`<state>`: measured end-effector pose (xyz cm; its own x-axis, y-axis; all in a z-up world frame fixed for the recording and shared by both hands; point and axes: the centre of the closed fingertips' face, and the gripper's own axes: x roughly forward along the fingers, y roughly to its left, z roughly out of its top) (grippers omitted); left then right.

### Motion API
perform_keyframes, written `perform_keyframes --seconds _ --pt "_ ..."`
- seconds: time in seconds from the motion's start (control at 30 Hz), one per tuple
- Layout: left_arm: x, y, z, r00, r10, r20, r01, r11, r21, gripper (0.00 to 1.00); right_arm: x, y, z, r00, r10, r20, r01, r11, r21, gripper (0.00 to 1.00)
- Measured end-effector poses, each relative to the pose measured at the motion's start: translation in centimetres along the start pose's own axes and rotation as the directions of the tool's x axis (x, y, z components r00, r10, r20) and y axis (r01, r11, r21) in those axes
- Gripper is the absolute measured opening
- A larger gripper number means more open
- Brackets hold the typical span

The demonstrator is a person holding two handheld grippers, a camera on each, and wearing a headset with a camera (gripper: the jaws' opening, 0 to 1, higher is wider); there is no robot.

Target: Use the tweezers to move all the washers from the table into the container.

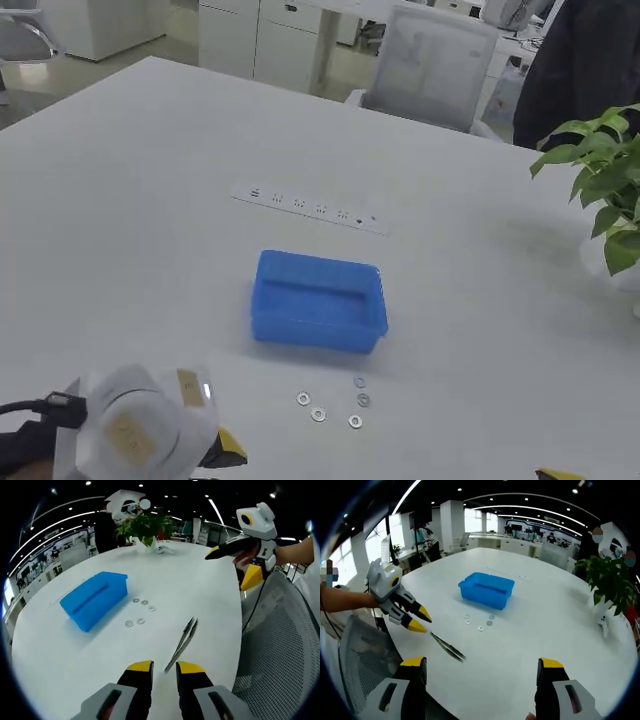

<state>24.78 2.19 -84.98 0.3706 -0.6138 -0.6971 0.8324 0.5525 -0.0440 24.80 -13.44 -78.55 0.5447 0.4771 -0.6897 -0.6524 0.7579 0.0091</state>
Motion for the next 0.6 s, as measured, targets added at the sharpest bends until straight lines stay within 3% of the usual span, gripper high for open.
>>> perform_keyframes --seconds 0.03,0.07,0.13,0.2,0.23,0.3,0.33,0.4,0.5,0.6 --pt "-0.2 0.2 0.1 0.9999 0.015 0.002 -0.015 1.000 -0.002 0.21 0.0 -0.1 0.1 1.0000 -0.003 0.006 0.003 1.000 0.002 0.91" --pt "-0.8 0.7 0.6 0.9973 0.062 0.039 -0.061 0.998 -0.033 0.26 0.1 -0.2 0.3 0.9998 -0.010 0.016 0.010 1.000 0.006 0.92" --pt "-1.7 1.1 0.9 0.9911 0.100 0.088 -0.090 0.990 -0.107 0.36 0.3 -0.4 0.8 0.9987 -0.026 0.044 0.025 1.000 0.019 0.96" --pt "-2.0 1.2 0.7 0.9877 0.119 0.101 -0.104 0.984 -0.143 0.51 0.8 -0.2 0.6 0.9993 -0.005 0.036 0.004 1.000 0.030 0.94" --pt "-2.1 1.1 0.4 0.9901 0.107 0.090 -0.095 0.987 -0.127 0.56 1.1 -0.1 0.4 0.9997 -0.003 0.026 0.002 0.999 0.034 0.94" --pt "-1.9 0.9 0.2 0.9908 0.103 0.087 -0.093 0.989 -0.118 0.55 1.3 0.3 0.4 0.9995 0.009 0.030 -0.010 0.999 0.030 0.94" --pt "-1.9 0.6 0.0 0.9928 0.098 0.069 -0.091 0.991 -0.100 0.59 1.4 0.5 0.4 0.9994 0.016 0.030 -0.016 0.999 0.027 0.94" --pt "-2.3 0.6 0.1 0.9904 0.119 0.071 -0.112 0.990 -0.088 0.63 1.5 0.6 0.5 0.9993 0.018 0.031 -0.019 1.000 0.019 0.95" --pt "-2.7 0.7 0.7 0.9833 0.149 0.105 -0.135 0.983 -0.125 0.71 1.8 0.7 0.6 0.9992 0.021 0.035 -0.022 1.000 0.017 0.96" --pt "-2.3 0.7 0.6 0.9832 0.152 0.101 -0.139 0.982 -0.129 0.71 2.3 0.9 0.5 0.9989 0.035 0.030 -0.036 0.999 0.025 0.96"
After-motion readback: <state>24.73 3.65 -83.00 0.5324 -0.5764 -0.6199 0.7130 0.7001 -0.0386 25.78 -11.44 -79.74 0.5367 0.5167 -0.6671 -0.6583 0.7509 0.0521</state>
